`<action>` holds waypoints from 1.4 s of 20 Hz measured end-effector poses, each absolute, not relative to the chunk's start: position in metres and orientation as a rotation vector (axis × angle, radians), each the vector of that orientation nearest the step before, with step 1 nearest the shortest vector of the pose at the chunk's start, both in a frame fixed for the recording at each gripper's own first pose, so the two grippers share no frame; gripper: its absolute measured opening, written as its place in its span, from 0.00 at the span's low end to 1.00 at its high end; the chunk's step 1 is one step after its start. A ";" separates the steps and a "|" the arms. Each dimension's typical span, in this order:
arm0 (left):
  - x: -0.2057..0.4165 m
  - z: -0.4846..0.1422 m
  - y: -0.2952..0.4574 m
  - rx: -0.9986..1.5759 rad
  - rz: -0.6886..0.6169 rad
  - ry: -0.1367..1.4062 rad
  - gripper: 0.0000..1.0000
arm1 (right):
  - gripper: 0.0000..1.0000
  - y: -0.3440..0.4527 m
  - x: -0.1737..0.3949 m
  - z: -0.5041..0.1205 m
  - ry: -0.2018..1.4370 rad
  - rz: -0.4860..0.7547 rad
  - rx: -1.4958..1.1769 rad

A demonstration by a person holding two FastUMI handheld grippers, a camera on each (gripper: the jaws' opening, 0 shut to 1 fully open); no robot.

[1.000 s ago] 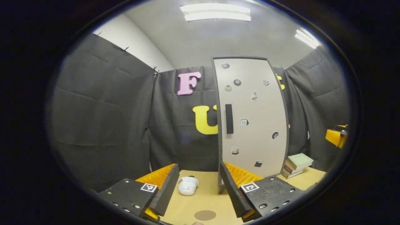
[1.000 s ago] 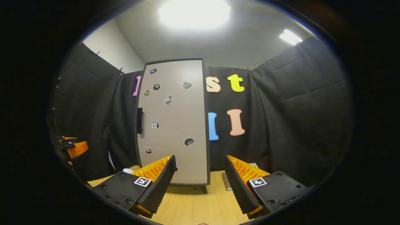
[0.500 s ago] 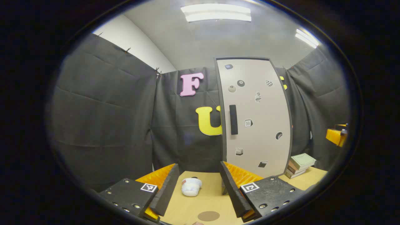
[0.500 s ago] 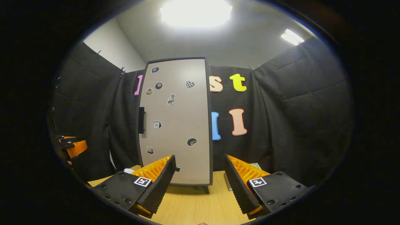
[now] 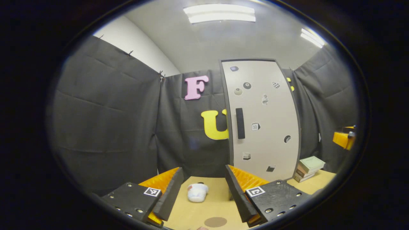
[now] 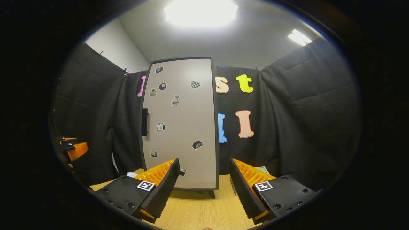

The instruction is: Open the cabinet door with the right hand, grasp the bottle in the cabinet with the left hand and place it on the coaster, then close the cabinet door with the right hand.

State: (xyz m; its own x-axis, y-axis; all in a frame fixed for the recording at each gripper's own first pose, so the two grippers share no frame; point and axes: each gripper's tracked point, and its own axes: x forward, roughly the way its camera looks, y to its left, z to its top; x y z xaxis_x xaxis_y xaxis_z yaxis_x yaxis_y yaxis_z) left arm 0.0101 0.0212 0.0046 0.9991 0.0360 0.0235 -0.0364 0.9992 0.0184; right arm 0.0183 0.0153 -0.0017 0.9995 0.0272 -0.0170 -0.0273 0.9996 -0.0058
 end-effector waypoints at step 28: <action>-0.128 -0.028 0.269 0.115 0.514 0.053 0.81 | 0.97 0.252 0.183 0.081 0.003 0.346 -0.022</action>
